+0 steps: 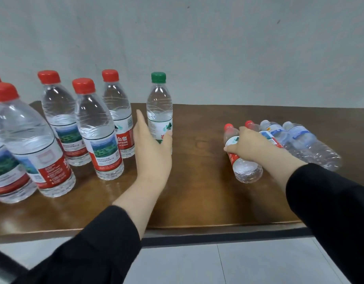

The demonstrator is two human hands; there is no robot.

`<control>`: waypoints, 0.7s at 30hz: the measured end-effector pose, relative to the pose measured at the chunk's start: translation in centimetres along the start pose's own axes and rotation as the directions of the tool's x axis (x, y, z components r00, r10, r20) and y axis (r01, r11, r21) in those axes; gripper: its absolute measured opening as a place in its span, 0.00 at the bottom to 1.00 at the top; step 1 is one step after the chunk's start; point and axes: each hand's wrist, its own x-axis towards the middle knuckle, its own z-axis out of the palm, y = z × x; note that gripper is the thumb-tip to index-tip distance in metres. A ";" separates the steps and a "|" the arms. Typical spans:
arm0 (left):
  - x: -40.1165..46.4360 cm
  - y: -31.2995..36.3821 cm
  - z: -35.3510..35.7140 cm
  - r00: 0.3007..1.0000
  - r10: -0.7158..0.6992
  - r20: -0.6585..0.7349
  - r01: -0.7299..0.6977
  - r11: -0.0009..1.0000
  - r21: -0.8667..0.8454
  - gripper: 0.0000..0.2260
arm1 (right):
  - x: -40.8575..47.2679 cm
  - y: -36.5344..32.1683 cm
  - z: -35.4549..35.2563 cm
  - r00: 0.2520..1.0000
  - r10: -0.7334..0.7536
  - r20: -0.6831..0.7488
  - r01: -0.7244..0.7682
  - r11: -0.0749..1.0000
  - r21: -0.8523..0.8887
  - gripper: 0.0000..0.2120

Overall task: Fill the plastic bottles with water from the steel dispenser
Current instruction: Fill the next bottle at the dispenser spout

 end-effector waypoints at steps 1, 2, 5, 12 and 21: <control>-1.5 0.1 -0.7 0.995 0.091 -0.028 -0.091 0.996 -0.001 0.32 | -0.4 -0.2 0.0 1.000 0.019 0.015 -0.020 0.999 0.050 0.28; -2.9 0.2 -1.3 0.986 0.167 -0.012 -0.167 0.986 -0.008 0.26 | -0.9 -0.4 0.0 0.999 0.033 0.025 -0.036 0.992 0.122 0.28; -5.2 0.6 -2.4 0.957 0.090 0.276 -0.078 0.995 -0.055 0.17 | -3.2 -1.3 0.5 0.999 0.030 0.019 -0.035 0.875 0.483 0.34; -5.9 3.4 -7.1 0.706 -0.137 0.695 0.271 0.959 -0.086 0.23 | -12.7 -5.2 1.1 0.938 -0.299 0.173 -0.107 0.225 0.968 0.22; -9.5 2.3 -20.7 0.796 -0.013 0.605 0.033 0.999 -0.021 0.34 | -22.2 -13.2 -5.0 0.945 -0.300 -0.132 0.313 0.704 0.637 0.26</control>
